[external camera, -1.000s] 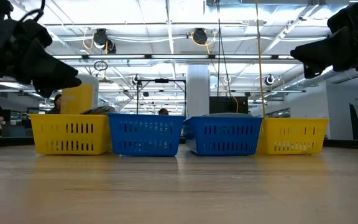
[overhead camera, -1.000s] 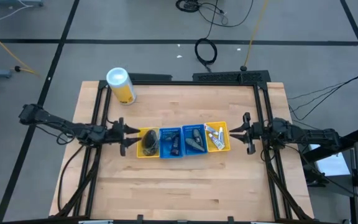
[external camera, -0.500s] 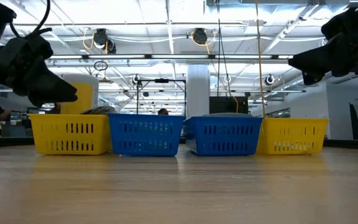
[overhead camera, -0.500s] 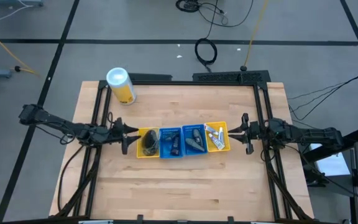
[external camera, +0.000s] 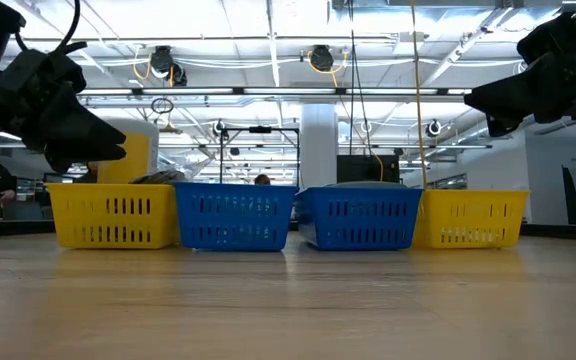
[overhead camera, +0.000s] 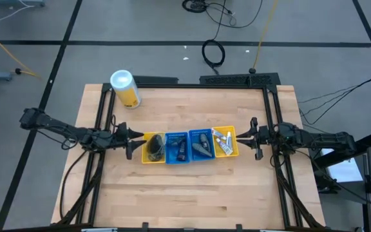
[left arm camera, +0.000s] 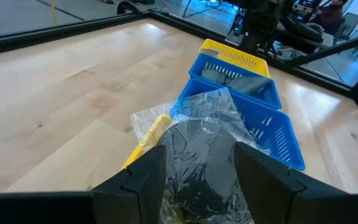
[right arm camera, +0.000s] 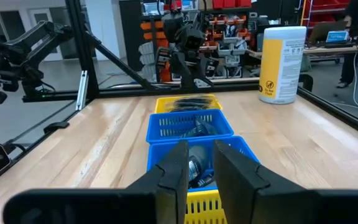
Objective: Pick & Place Travel size toiletries
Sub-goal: Return to Home Position
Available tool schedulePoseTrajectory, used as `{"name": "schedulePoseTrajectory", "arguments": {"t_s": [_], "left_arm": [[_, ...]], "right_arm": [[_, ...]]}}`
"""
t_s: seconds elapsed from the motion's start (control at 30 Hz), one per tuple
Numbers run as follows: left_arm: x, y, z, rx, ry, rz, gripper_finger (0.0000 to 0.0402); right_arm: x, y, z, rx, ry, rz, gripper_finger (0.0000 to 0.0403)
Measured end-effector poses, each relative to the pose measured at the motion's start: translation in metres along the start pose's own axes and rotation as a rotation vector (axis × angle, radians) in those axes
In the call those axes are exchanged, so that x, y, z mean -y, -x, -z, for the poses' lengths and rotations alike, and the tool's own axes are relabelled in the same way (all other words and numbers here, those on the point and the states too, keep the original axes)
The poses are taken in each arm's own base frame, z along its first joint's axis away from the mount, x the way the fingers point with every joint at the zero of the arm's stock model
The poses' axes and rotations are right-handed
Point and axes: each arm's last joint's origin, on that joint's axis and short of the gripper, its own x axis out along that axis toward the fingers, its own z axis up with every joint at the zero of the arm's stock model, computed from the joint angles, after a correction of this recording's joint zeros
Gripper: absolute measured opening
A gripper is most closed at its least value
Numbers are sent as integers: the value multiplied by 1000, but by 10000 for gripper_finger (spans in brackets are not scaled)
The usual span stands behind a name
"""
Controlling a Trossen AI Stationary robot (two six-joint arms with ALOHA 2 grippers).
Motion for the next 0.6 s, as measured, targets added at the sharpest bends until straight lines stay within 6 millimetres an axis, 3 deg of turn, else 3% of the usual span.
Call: {"name": "schedulePoseTrajectory", "arguments": {"t_s": [0.6], "left_arm": [[0, 0, 0, -1, 3, 2, 186]], "right_arm": [[-1, 5, -7, 89, 7, -8, 63]]}}
